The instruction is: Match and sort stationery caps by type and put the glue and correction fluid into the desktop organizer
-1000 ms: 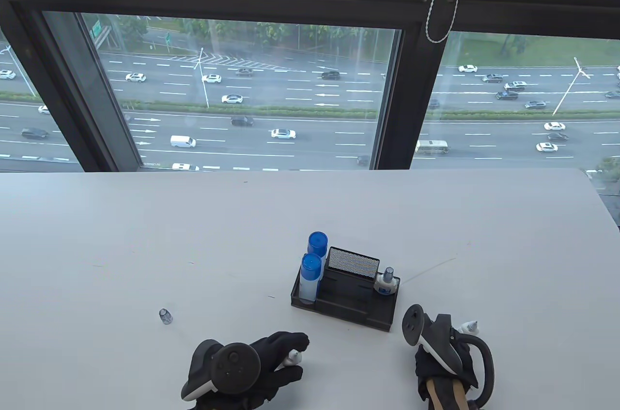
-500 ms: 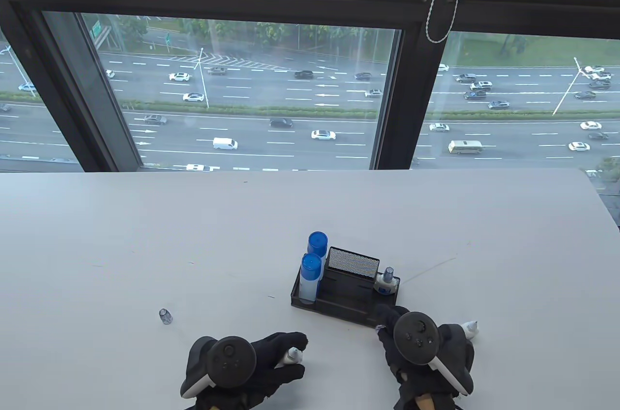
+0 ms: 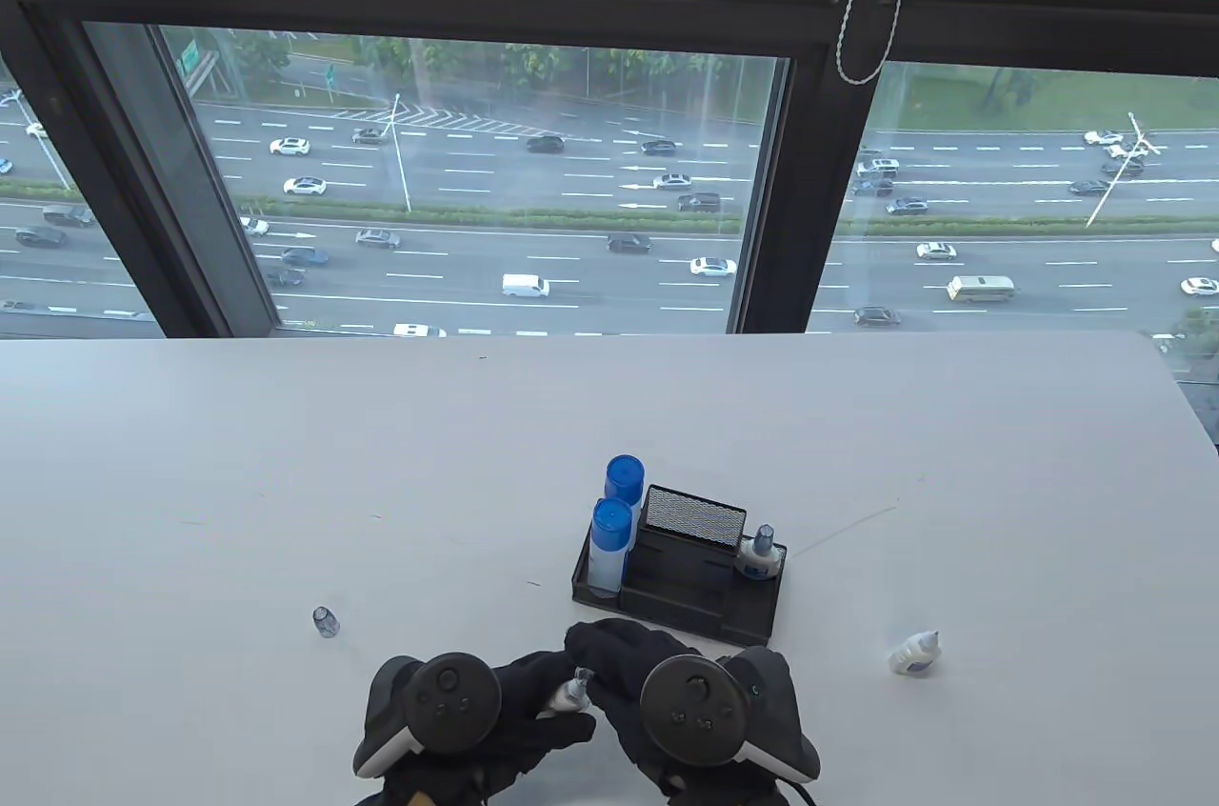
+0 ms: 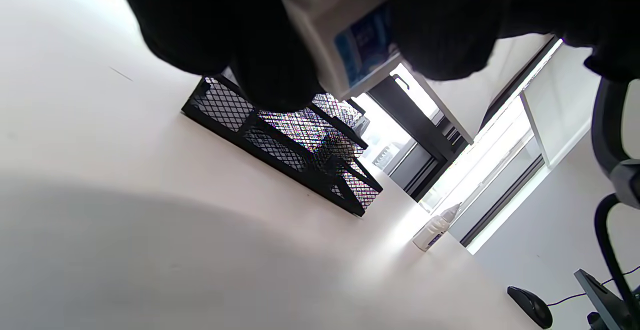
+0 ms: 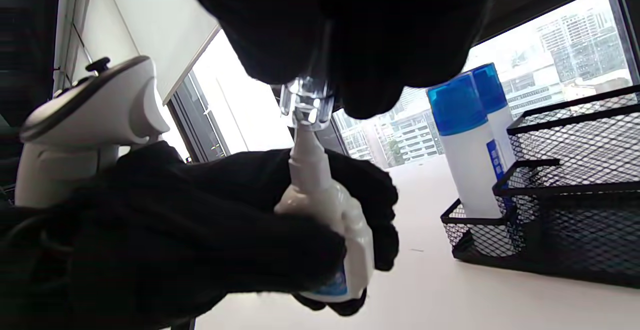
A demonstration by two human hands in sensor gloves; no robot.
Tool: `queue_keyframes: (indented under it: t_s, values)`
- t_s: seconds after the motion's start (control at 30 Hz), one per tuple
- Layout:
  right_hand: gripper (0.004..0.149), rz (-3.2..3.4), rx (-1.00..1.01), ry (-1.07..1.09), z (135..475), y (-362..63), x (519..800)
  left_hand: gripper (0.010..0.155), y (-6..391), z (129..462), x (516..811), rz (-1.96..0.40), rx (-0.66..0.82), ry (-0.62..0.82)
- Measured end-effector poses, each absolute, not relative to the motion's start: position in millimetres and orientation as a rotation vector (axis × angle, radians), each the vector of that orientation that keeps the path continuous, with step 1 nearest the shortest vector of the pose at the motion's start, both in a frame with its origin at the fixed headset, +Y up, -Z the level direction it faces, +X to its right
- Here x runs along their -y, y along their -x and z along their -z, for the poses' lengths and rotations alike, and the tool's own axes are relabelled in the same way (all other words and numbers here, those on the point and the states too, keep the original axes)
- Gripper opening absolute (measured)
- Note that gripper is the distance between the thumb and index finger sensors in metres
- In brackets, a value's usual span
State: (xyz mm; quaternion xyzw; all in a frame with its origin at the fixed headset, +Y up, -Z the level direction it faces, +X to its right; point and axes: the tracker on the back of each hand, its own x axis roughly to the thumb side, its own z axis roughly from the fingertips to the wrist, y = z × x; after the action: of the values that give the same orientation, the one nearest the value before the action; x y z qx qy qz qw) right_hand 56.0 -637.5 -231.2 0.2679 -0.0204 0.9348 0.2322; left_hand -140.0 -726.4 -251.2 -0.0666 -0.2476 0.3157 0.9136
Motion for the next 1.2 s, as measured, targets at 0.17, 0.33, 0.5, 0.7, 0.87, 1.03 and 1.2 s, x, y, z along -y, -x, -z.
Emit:
queue_keyframes:
  t_s: [0.17, 0.33, 0.5, 0.7, 0.87, 1.03, 1.2]
  values:
    - [0.046, -2.61, 0.11, -0.801, 226, -50, 652, 0.061, 135, 250, 726, -0.617, 0.521, 0.133]
    - [0.055, -2.578, 0.114, -0.781, 223, -52, 660, 0.061, 136, 250, 728, -0.623, 0.511, 0.131]
    - [0.053, -2.535, 0.166, -0.694, 223, -60, 660, 0.062, 135, 249, 729, -0.636, 0.51, 0.125]
    - [0.047, -2.595, 0.207, -0.639, 222, -59, 664, 0.06, 134, 246, 726, -0.593, 0.519, 0.078]
    - [0.046, -2.557, 0.288, -0.612, 219, -62, 659, 0.059, 134, 245, 719, -0.657, 0.527, 0.034]
    - [0.045, -2.528, 0.338, -0.603, 217, -65, 653, 0.058, 130, 244, 708, -0.636, 0.545, -0.01]
    - [0.044, -2.564, 0.343, -0.638, 215, -58, 653, 0.058, 131, 243, 708, -0.616, 0.557, -0.035]
